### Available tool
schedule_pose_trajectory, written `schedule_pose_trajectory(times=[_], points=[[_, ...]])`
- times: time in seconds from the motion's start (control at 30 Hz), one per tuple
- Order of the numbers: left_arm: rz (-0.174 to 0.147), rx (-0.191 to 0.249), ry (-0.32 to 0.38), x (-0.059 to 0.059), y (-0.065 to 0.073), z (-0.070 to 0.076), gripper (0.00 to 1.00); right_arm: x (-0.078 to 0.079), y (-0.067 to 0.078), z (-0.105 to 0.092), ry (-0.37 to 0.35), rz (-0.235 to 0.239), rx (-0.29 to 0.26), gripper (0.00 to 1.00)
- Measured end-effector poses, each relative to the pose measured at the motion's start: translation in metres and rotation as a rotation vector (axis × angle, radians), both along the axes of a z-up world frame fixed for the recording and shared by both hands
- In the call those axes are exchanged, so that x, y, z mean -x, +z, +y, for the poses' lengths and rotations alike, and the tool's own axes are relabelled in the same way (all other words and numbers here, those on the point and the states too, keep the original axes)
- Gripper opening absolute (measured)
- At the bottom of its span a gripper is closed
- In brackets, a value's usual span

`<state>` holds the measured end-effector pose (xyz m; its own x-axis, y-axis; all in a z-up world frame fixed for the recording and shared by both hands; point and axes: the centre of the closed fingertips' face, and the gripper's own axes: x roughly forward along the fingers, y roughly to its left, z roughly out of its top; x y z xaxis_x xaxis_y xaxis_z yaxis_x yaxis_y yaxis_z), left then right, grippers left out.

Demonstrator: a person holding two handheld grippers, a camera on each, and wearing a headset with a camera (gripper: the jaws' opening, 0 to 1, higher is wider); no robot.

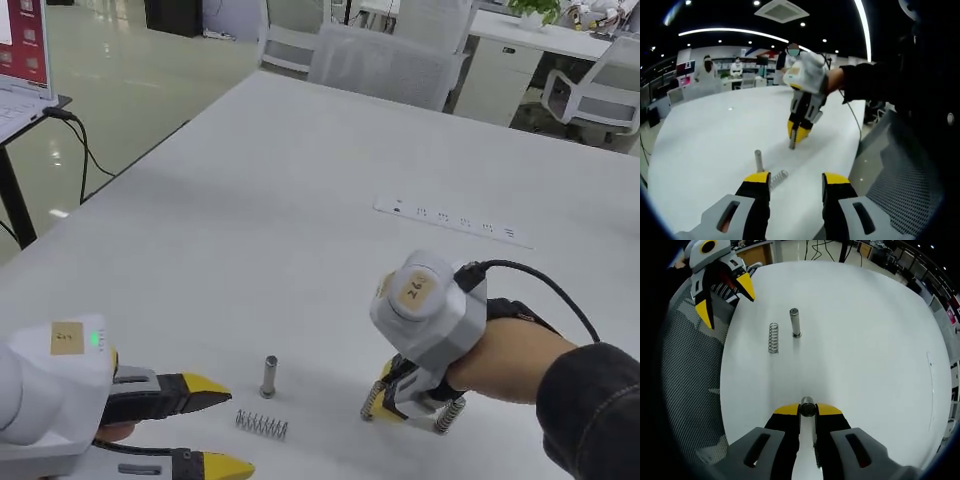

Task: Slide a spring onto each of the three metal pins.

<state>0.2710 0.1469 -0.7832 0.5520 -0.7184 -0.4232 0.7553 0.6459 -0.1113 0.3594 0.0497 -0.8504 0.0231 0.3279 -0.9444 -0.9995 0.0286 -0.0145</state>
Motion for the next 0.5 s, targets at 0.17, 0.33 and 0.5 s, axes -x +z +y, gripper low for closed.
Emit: schedule_pose_trajectory(times=[0.17,0.33,0.5], points=[[0.002,-0.001,-0.002,0.0003,-0.0002,0.0003,0.34,0.0004,-0.0008,0.0007,-0.015,0.013,-0.012,0.08],[0.001,0.003,-0.002,0.0,0.0,0.0008,0.34,0.001,-0.0018,0.0003,-0.014,0.012,-0.004,0.08],[0.002,0.005,-0.005,0.0003,-0.0002,0.0005,0.34,0.002,-0.0014,0.001,-0.02,0.015,-0.009,0.09]])
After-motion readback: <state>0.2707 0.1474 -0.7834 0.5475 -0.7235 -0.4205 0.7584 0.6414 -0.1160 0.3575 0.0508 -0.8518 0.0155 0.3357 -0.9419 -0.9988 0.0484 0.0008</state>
